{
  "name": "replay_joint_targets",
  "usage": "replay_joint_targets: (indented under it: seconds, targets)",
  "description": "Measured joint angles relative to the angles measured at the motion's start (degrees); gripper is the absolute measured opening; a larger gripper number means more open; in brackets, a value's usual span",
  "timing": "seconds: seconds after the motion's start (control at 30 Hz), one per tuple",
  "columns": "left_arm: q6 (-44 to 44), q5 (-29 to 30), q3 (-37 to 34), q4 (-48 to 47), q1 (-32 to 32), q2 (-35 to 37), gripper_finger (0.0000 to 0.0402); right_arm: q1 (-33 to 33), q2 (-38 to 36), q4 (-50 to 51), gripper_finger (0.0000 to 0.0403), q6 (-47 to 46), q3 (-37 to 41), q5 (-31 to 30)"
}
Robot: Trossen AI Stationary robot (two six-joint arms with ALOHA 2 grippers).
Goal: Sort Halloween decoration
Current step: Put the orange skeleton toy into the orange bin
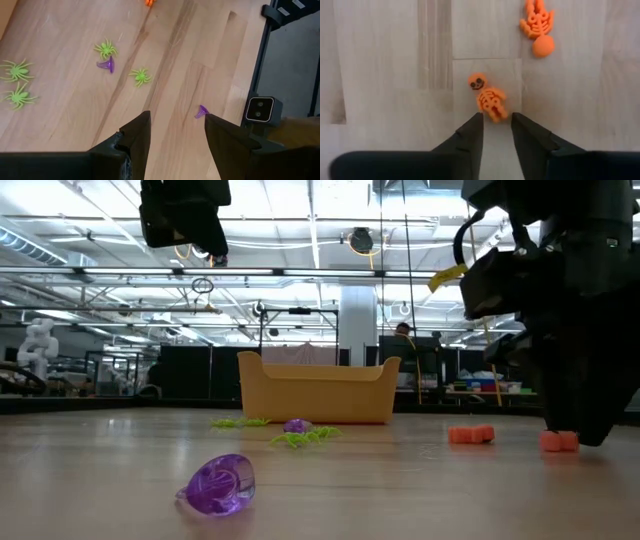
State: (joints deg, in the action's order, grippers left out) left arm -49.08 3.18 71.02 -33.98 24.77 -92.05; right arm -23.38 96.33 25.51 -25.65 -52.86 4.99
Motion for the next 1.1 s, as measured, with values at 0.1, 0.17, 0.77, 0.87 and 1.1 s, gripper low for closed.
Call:
replay_joint_targets:
  seconds: [0.1, 0.17, 0.77, 0.87, 1.1]
  targets:
    - [0.0, 0.0, 0.0, 0.0, 0.0, 0.0, 0.0187, 0.0, 0.0, 0.0, 0.0067, 0.0, 0.0, -0.4]
    - [0.0, 0.0, 0.0, 0.0, 0.0, 0.0, 0.0187, 0.0, 0.0, -0.2, 0.0045, 0.0, 0.0, -0.4]
    - [-0.1, 0.0, 0.0, 0.0, 0.0, 0.0, 0.0187, 0.0, 0.2, -3.8, 0.0002, -6.4, 0.1, 4.2]
    - [-0.1, 0.0, 0.0, 0.0, 0.0, 0.0, 0.0187, 0.0, 0.2, -3.8, 0.0004, -7.3, 0.1, 4.2]
    - [-0.1, 0.0, 0.0, 0.0, 0.0, 0.0, 0.0187, 0.0, 0.1, -6.6, 0.0001, -9.7, 0.1, 5.8]
